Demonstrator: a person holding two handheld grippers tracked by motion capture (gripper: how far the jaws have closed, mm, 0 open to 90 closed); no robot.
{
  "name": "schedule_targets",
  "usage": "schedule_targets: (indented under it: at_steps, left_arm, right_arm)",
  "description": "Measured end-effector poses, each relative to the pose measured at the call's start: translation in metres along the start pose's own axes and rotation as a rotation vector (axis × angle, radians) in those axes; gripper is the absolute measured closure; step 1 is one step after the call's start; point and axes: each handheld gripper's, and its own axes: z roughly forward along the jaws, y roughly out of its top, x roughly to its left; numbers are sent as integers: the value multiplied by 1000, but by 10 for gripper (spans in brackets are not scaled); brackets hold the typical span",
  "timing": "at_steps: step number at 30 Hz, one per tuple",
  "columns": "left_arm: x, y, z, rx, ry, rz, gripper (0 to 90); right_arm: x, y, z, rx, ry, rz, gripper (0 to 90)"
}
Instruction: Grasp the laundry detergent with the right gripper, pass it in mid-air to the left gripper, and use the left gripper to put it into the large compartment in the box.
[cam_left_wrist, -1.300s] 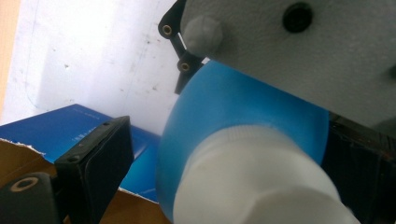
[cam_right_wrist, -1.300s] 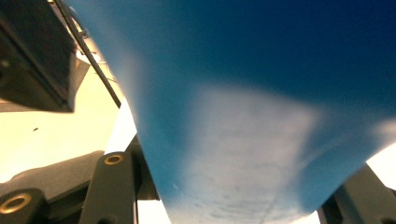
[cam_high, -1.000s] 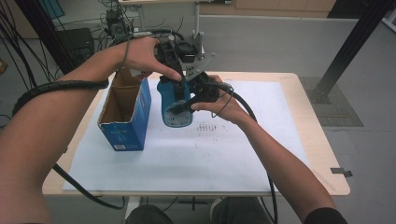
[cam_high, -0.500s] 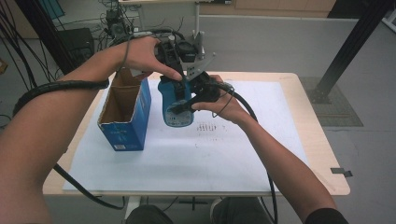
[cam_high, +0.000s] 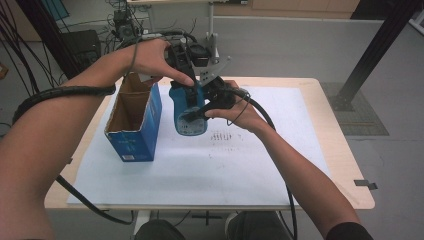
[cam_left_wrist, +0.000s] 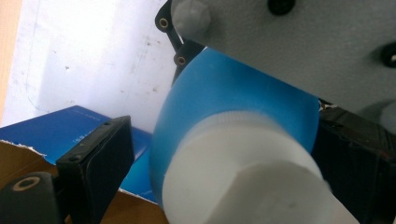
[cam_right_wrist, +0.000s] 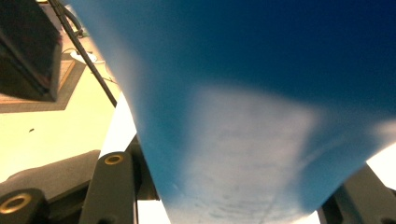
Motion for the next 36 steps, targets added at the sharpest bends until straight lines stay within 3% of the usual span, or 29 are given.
schedule_targets:
  at_steps: [18, 29, 36]
  left_arm:
    - [-2, 2, 0, 8, 9, 10, 99]
    - [-3, 3, 2, 15, 20, 32, 210]
    - [-3, 3, 2, 12, 5, 39, 272]
  right_arm:
    - [0, 1, -1, -16, 6, -14, 438]
    - [3, 2, -3, -17, 9, -19, 437]
    - [4, 3, -5, -21, 4, -19, 437]
